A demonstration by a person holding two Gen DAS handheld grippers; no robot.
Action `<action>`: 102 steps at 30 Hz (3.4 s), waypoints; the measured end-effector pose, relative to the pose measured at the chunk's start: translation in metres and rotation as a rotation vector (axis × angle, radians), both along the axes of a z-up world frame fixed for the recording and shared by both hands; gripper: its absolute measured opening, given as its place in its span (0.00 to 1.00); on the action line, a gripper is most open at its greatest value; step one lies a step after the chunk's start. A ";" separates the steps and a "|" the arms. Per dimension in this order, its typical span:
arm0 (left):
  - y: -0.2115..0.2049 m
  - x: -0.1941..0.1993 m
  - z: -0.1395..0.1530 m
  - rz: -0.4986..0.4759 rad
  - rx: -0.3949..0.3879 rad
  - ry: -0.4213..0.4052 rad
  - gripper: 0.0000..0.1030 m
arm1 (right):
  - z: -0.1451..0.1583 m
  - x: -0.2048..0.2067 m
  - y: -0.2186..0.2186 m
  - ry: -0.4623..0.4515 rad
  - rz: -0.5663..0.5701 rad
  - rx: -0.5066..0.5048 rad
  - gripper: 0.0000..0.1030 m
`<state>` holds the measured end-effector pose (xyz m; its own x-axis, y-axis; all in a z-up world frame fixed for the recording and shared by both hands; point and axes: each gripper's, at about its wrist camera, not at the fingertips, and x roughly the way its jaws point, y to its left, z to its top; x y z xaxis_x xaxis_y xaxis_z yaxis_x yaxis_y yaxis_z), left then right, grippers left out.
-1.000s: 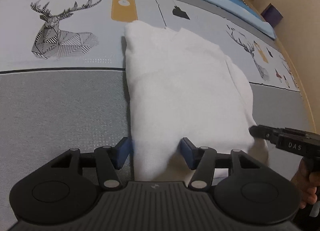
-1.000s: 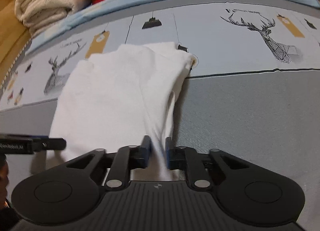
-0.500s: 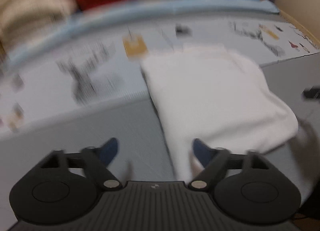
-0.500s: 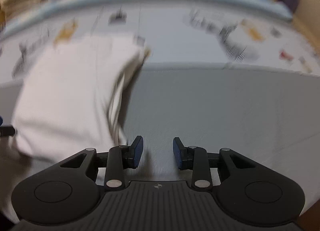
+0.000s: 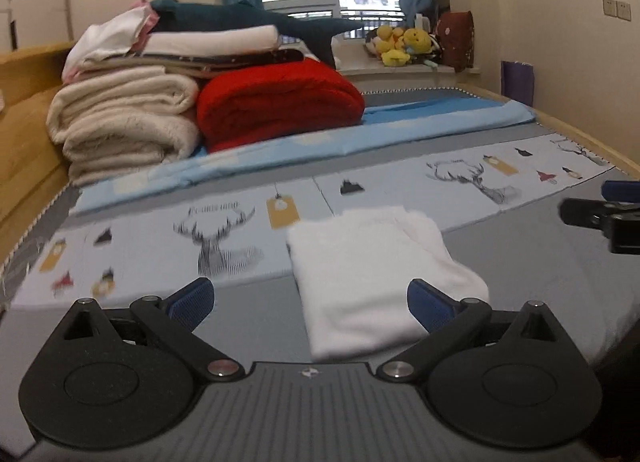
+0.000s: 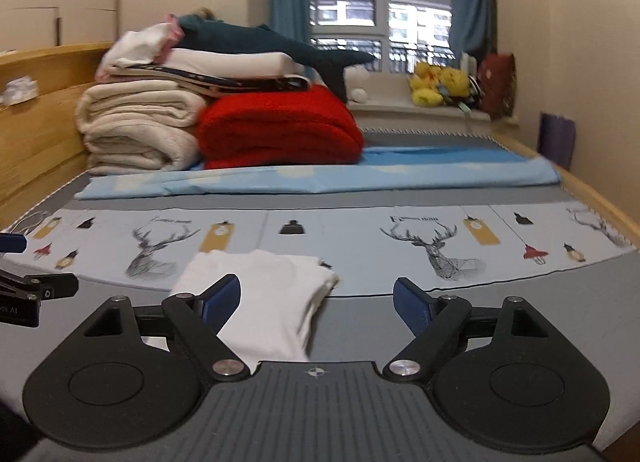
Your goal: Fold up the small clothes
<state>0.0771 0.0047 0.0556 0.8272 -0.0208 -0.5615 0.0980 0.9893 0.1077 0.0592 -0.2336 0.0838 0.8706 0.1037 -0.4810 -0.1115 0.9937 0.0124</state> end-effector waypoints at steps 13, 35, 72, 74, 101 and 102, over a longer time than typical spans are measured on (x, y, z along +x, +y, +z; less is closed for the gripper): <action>0.016 0.009 -0.031 0.124 -0.146 0.101 1.00 | -0.027 -0.013 0.035 0.067 -0.003 -0.046 0.82; 0.016 0.028 -0.050 0.106 -0.159 0.199 1.00 | -0.048 0.004 0.045 0.171 0.010 -0.029 0.82; 0.017 0.029 -0.048 0.092 -0.189 0.207 1.00 | -0.050 0.003 0.053 0.182 0.035 -0.044 0.82; 0.016 0.029 -0.049 0.090 -0.193 0.211 1.00 | -0.049 0.003 0.052 0.180 0.038 -0.043 0.82; 0.013 0.030 -0.051 0.082 -0.188 0.215 1.00 | -0.049 0.004 0.049 0.183 0.039 -0.035 0.82; 0.013 0.030 -0.051 0.082 -0.188 0.215 1.00 | -0.049 0.004 0.049 0.183 0.039 -0.035 0.82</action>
<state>0.1069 0.0181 0.0043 0.6930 -0.0794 -0.7166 0.0178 0.9955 -0.0930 0.0632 -0.1843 0.0343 0.7638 0.1159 -0.6350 -0.1490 0.9888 0.0013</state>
